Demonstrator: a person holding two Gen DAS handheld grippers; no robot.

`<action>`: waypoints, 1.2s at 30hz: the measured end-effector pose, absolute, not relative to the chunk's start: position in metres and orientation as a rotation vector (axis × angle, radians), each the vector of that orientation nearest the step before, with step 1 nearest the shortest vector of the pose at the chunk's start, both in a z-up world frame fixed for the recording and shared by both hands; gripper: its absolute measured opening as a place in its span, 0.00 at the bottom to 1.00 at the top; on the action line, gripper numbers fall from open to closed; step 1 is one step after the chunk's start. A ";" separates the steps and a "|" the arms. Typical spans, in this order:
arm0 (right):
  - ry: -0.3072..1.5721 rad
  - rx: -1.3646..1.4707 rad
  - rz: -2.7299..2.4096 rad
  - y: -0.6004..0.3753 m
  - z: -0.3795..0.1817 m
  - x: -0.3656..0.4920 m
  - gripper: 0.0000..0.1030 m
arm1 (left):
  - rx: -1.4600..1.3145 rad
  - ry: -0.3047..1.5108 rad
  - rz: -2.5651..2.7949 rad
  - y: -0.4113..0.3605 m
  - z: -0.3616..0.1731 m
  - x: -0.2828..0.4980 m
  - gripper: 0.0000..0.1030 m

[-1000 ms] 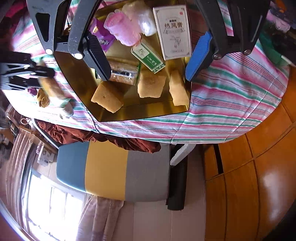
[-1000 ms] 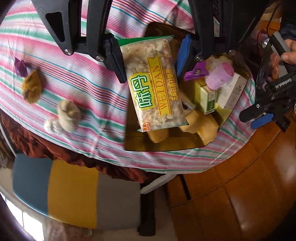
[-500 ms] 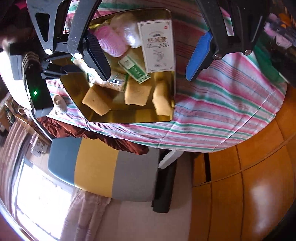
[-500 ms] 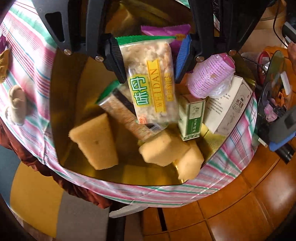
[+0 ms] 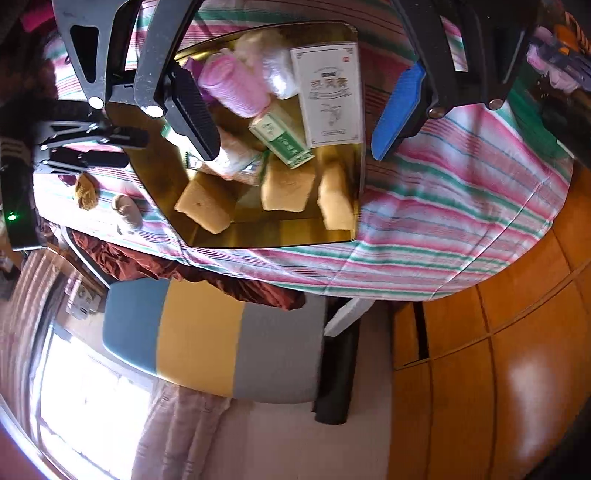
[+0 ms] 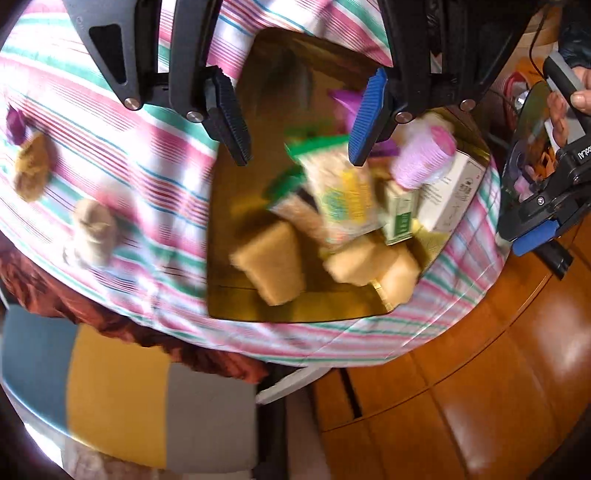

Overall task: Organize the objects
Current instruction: 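Carry the WEIDAN packet into the gold tray and open the right gripper, then reach to the white rolled sock and grasp it with the left gripper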

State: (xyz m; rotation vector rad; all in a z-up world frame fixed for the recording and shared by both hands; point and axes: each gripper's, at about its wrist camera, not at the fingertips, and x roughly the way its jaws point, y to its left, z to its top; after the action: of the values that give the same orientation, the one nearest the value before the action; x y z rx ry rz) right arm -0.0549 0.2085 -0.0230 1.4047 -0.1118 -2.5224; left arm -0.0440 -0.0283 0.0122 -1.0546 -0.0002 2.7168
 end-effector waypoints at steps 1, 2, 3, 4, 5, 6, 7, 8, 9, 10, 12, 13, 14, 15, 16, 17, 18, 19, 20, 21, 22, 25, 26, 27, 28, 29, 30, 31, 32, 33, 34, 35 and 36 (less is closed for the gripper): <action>-0.128 1.409 -2.538 0.218 -0.022 -0.051 0.57 | -1.048 0.013 2.707 -0.023 0.014 -0.044 0.85; -0.147 1.417 -2.557 0.228 -0.021 -0.046 0.59 | -1.041 0.026 2.696 -0.017 0.015 -0.044 0.85; -0.168 1.425 -2.577 0.240 -0.021 -0.042 0.60 | -1.036 0.036 2.685 -0.011 0.016 -0.043 0.85; -0.189 1.435 -2.595 0.252 -0.021 -0.037 0.60 | -1.032 0.049 2.674 -0.005 0.017 -0.043 0.85; -0.212 1.449 -2.614 0.264 -0.022 -0.033 0.60 | -1.028 0.060 2.662 0.001 0.018 -0.043 0.85; -0.238 1.466 -2.635 0.277 -0.023 -0.029 0.60 | -1.025 0.070 2.648 0.008 0.019 -0.043 0.85; -0.262 1.484 -2.654 0.290 -0.025 -0.025 0.60 | -1.022 0.081 2.631 0.015 0.020 -0.043 0.85; -0.288 1.501 -2.674 0.302 -0.027 -0.022 0.60 | -1.017 0.093 2.618 0.022 0.021 -0.043 0.85; -0.314 1.515 -2.693 0.315 -0.029 -0.019 0.60 | -1.012 0.107 2.605 0.029 0.021 -0.043 0.85; -0.343 1.529 -2.711 0.327 -0.030 -0.016 0.60 | -1.009 0.120 2.590 0.037 0.022 -0.043 0.85; -0.396 1.551 -2.752 0.351 -0.031 -0.009 0.60 | -1.004 0.140 2.561 0.051 0.023 -0.044 0.85; -0.418 1.562 -2.774 0.362 -0.031 -0.007 0.60 | -1.002 0.150 2.547 0.058 0.024 -0.045 0.85; -0.440 1.572 -2.796 0.375 -0.031 -0.005 0.60 | -1.001 0.158 2.534 0.065 0.024 -0.045 0.85; -0.466 1.578 -2.819 0.386 -0.030 -0.002 0.60 | -1.000 0.165 2.522 0.071 0.024 -0.046 0.85; -0.494 1.583 -2.839 0.398 -0.029 0.000 0.60 | -1.000 0.173 2.510 0.078 0.024 -0.047 0.85; -0.521 1.589 -2.859 0.410 -0.029 0.002 0.60 | -0.999 0.180 2.498 0.085 0.025 -0.047 0.85; -0.546 1.593 -2.880 0.422 -0.029 0.003 0.60 | -0.997 0.187 2.486 0.091 0.025 -0.049 0.85; -0.569 1.594 -2.899 0.432 -0.028 0.004 0.60 | -0.998 0.193 2.475 0.098 0.025 -0.050 0.85; -0.594 1.594 -2.916 0.443 -0.029 0.005 0.60 | -0.999 0.197 2.465 0.104 0.026 -0.051 0.85; -0.617 1.594 -2.931 0.453 -0.029 0.005 0.60 | -0.997 0.199 2.455 0.110 0.026 -0.053 0.85; -0.640 1.592 -2.950 0.463 -0.030 0.005 0.60 | -0.994 0.207 2.445 0.116 0.027 -0.054 0.85; -0.726 1.575 -2.997 0.488 -0.036 0.008 0.60 | -0.998 0.228 2.416 0.136 0.027 -0.059 0.85; -0.769 1.563 -3.003 0.496 -0.040 0.010 0.60 | -0.998 0.236 2.407 0.143 0.027 -0.061 0.85; -0.807 1.555 -3.007 0.501 -0.044 0.012 0.61 | -1.002 0.245 2.399 0.150 0.027 -0.064 0.85; -0.845 1.545 -3.008 0.506 -0.048 0.015 0.62 | -1.010 0.250 2.390 0.159 0.027 -0.068 0.85; -0.881 1.546 -3.002 0.510 -0.053 0.017 0.67 | -1.015 0.250 2.382 0.165 0.026 -0.070 0.85; -0.902 1.569 -2.993 0.512 -0.056 0.017 0.74 | -1.022 0.249 2.372 0.172 0.025 -0.073 0.85; -0.913 1.592 -2.987 0.515 -0.057 0.017 0.76 | -1.027 0.253 2.363 0.181 0.025 -0.077 0.85; -0.918 1.584 -2.993 0.516 -0.056 0.017 0.78 | -1.030 0.259 2.355 0.189 0.024 -0.081 0.85; -0.918 1.567 -3.000 0.516 -0.054 0.018 0.81 | -1.037 0.266 2.350 0.198 0.022 -0.084 0.85; -0.915 1.559 -3.003 0.516 -0.053 0.018 0.82 | -1.049 0.267 2.340 0.208 0.020 -0.089 0.85; -0.913 1.559 -3.004 0.516 -0.052 0.018 0.82 | -1.060 0.263 2.327 0.216 0.018 -0.094 0.85; -0.914 1.569 -3.002 0.516 -0.053 0.019 0.82 | -1.075 0.260 2.318 0.224 0.015 -0.099 0.89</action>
State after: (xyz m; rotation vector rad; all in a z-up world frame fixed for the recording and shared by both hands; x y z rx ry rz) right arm 0.0186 0.5157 -0.0526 1.5691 -0.9138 -3.0019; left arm -0.0995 0.2239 0.0150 -1.0754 0.2601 2.3178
